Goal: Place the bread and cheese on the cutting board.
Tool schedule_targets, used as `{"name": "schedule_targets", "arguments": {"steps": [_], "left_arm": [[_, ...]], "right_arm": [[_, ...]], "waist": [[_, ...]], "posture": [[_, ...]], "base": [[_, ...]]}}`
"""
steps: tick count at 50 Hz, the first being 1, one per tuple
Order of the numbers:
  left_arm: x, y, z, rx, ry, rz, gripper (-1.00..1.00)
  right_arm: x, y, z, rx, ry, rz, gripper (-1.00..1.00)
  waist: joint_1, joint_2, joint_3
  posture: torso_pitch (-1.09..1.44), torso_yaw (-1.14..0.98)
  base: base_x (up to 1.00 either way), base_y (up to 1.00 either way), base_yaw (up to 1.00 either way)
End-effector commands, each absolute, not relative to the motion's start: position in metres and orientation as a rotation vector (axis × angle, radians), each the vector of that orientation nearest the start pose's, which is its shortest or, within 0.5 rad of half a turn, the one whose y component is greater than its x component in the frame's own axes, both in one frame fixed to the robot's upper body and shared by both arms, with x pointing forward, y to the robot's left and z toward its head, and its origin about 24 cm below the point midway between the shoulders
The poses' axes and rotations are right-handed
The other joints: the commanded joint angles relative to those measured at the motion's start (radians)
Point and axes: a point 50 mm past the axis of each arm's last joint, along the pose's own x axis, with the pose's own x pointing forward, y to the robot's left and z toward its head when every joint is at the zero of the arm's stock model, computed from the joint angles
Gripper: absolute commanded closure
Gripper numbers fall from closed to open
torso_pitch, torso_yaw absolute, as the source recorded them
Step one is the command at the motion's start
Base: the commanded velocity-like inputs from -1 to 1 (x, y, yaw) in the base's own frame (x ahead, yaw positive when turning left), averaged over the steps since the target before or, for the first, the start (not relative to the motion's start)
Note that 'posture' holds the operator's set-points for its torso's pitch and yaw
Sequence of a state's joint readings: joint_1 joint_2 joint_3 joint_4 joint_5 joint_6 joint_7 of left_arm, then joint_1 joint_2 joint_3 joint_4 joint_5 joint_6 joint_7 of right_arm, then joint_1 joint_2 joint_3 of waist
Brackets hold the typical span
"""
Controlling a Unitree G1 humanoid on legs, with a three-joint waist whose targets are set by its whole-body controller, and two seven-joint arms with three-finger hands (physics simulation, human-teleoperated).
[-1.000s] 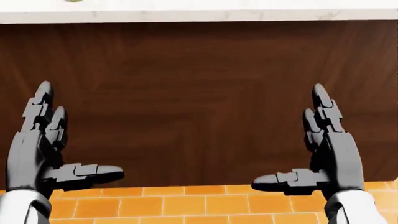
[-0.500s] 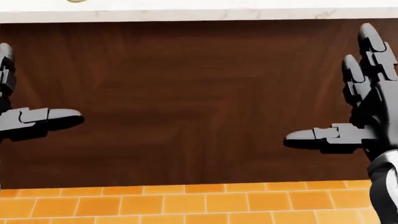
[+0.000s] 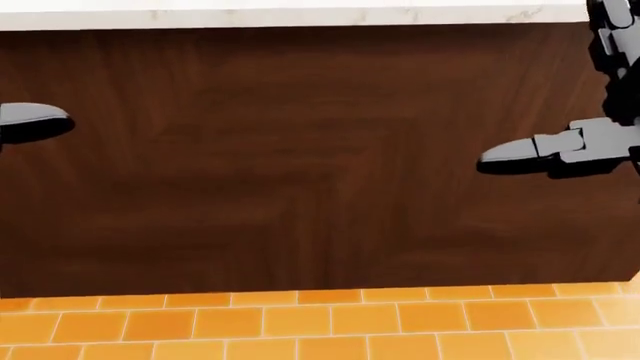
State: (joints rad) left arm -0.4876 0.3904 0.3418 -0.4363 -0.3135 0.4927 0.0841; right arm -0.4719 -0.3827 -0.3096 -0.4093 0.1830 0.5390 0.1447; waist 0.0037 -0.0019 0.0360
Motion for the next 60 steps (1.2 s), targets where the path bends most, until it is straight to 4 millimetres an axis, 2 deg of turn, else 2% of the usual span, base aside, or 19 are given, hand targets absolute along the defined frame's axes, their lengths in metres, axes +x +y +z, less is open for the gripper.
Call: {"name": "schedule_targets", "arguments": {"steps": [1, 10, 14, 17, 18, 20, 22, 26, 29, 31, 32, 40, 42, 44, 45, 53, 57, 58, 60], "left_arm": [[0.266, 0.231, 0.274, 0.048, -0.601, 0.161, -1.00], [0.265, 0.236, 0.281, 0.055, -0.618, 0.170, -1.00], [0.265, 0.237, 0.282, 0.058, -0.620, 0.173, -1.00], [0.264, 0.237, 0.282, 0.060, -0.619, 0.173, -1.00], [0.264, 0.237, 0.283, 0.060, -0.620, 0.174, -1.00], [0.264, 0.237, 0.283, 0.061, -0.620, 0.173, -1.00], [0.264, 0.237, 0.283, 0.061, -0.621, 0.175, -1.00], [0.264, 0.237, 0.284, 0.062, -0.622, 0.174, -1.00], [0.263, 0.237, 0.284, 0.061, -0.623, 0.176, -1.00], [0.264, 0.237, 0.284, 0.060, -0.624, 0.176, -1.00], [0.264, 0.237, 0.285, 0.060, -0.625, 0.175, -1.00], [0.263, 0.238, 0.285, 0.059, -0.625, 0.177, -1.00], [0.263, 0.239, 0.285, 0.059, -0.626, 0.178, -1.00], [0.263, 0.239, 0.285, 0.059, -0.625, 0.179, -1.00], [0.263, 0.240, 0.286, 0.060, -0.625, 0.179, -1.00], [0.262, 0.242, 0.288, 0.060, -0.629, 0.186, -1.00], [0.262, 0.242, 0.288, 0.060, -0.628, 0.186, -1.00], [0.263, 0.242, 0.288, 0.060, -0.629, 0.186, -1.00], [0.263, 0.242, 0.288, 0.060, -0.629, 0.185, -1.00]], "right_arm": [[0.275, -0.223, 0.261, -0.194, -0.485, -0.016, -1.00], [0.274, -0.222, 0.272, -0.224, -0.513, -0.012, -1.00], [0.274, -0.221, 0.275, -0.227, -0.518, -0.006, -1.00], [0.274, -0.220, 0.275, -0.229, -0.518, -0.002, -1.00], [0.273, -0.220, 0.274, -0.229, -0.518, 0.000, -1.00], [0.273, -0.220, 0.274, -0.230, -0.518, 0.001, -1.00], [0.273, -0.220, 0.276, -0.231, -0.520, 0.003, -1.00], [0.273, -0.219, 0.275, -0.231, -0.520, 0.006, -1.00], [0.273, -0.219, 0.276, -0.231, -0.521, 0.006, -1.00], [0.272, -0.219, 0.276, -0.232, -0.521, 0.009, -1.00], [0.272, -0.219, 0.276, -0.233, -0.522, 0.009, -1.00], [0.272, -0.218, 0.277, -0.225, -0.525, 0.016, -1.00], [0.272, -0.218, 0.278, -0.225, -0.526, 0.017, -1.00], [0.272, -0.218, 0.278, -0.225, -0.526, 0.018, -1.00], [0.272, -0.218, 0.279, -0.224, -0.526, 0.017, -1.00], [0.271, -0.218, 0.282, -0.224, -0.531, 0.019, -1.00], [0.271, -0.218, 0.282, -0.224, -0.533, 0.020, -1.00], [0.271, -0.218, 0.283, -0.222, -0.533, 0.019, -1.00], [0.271, -0.218, 0.283, -0.225, -0.535, 0.021, -1.00]], "waist": [[-0.001, 0.006, -0.030], [-0.003, -0.005, 0.006], [-0.004, 0.019, 0.000], [-0.006, 0.076, 0.003], [-0.001, 0.046, 0.001], [-0.003, 0.063, -0.001], [-0.002, 0.054, -0.012], [0.007, 0.018, -0.003], [0.015, -0.046, -0.015], [0.004, -0.035, -0.007], [0.007, -0.050, -0.001], [-0.006, 0.005, 0.004], [-0.012, 0.037, -0.003], [-0.018, 0.096, -0.022], [-0.014, 0.076, -0.022], [0.000, 0.015, -0.005], [0.012, -0.055, -0.024], [-0.002, -0.033, -0.012], [-0.003, -0.047, -0.015]], "posture": [[0.00, 0.00], [0.00, 0.00], [0.00, 0.00], [0.00, 0.00], [0.00, 0.00], [0.00, 0.00], [0.00, 0.00], [0.00, 0.00], [0.00, 0.00], [0.00, 0.00], [0.00, 0.00], [0.00, 0.00], [0.00, 0.00], [0.00, 0.00], [0.00, 0.00], [0.00, 0.00], [0.00, 0.00], [0.00, 0.00], [0.00, 0.00]], "base": [[0.09, 0.00, 0.00], [0.18, 0.00, 0.00], [0.22, 0.00, 0.00], [0.23, 0.00, 0.00], [0.21, 0.00, 0.00], [0.21, 0.00, 0.00], [0.20, 0.00, 0.00], [0.20, 0.00, 0.00], [0.21, 0.00, 0.00], [0.21, 0.00, 0.00], [0.20, 0.00, 0.00], [0.18, 0.05, 0.00], [0.17, 0.09, 0.00], [0.16, 0.09, 0.00], [0.15, 0.11, 0.00], [0.12, 0.13, 0.00], [0.11, 0.19, 0.00], [0.10, 0.20, 0.00], [0.10, 0.21, 0.00]]}}
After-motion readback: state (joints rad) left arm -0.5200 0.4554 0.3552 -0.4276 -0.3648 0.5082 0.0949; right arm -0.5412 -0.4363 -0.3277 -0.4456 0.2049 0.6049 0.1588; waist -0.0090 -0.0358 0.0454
